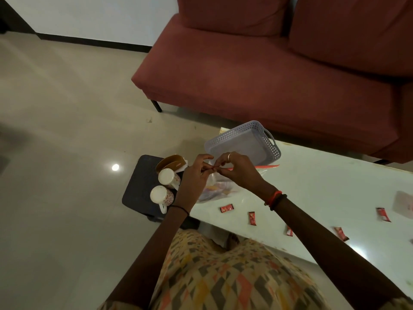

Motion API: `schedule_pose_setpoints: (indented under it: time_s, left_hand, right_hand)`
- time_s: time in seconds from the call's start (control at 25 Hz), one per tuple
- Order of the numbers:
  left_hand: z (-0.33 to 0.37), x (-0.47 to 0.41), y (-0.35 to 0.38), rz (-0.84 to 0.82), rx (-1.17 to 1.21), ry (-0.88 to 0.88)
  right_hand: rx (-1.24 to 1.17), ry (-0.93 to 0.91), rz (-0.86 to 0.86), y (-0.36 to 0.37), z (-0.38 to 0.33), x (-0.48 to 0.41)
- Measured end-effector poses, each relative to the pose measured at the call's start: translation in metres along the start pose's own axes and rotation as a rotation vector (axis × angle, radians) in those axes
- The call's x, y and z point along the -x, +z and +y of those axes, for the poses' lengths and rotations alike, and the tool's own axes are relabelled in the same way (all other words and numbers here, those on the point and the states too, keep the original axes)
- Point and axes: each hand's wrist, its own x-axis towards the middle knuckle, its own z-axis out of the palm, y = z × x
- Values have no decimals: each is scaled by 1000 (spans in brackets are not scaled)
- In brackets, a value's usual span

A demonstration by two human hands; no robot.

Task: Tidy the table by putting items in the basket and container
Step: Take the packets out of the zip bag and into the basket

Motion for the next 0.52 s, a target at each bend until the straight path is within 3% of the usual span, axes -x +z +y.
schedule_pose_setpoints:
  time_s: [0.32,0.52]
  left_hand:
    - [-5,10,-13,4,-6,-38]
    - [-4,8,-24,61,33,-28]
  right_hand:
    - [201,-69,-90,-5,12,1]
    - [266,-11,-94,-24,43,10]
